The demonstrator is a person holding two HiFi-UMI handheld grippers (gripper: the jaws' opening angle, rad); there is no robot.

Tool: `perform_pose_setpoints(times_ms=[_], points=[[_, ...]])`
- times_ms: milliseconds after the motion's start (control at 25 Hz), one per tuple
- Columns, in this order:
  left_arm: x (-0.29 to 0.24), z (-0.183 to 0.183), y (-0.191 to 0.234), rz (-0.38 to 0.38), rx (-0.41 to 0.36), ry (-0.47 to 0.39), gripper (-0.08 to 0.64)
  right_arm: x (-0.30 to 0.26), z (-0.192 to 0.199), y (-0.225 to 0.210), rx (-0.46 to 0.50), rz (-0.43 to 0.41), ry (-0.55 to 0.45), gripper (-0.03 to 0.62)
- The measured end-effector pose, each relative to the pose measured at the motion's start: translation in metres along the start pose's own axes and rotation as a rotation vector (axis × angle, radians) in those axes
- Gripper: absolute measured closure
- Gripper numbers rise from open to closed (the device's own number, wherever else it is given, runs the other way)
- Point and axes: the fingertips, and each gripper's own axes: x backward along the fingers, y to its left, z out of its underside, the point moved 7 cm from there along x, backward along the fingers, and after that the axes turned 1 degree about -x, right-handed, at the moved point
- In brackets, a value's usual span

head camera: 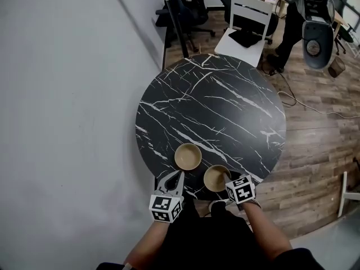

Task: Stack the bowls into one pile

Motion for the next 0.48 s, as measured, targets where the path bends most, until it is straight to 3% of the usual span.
perform_pose_setpoints(times_ms=[80, 480], points=[[-0.001, 0.0, 0.0, 0.002, -0.001, 0.002, 0.543, 0.0, -0.001, -0.001, 0.005, 0.01, -0.005, 0.571], [-0.004, -0.006, 0.004, 0.006, -0.011, 0.001, 0.543, 0.009, -0.011, -0.003, -0.016, 0.026, -0.046, 0.572]])
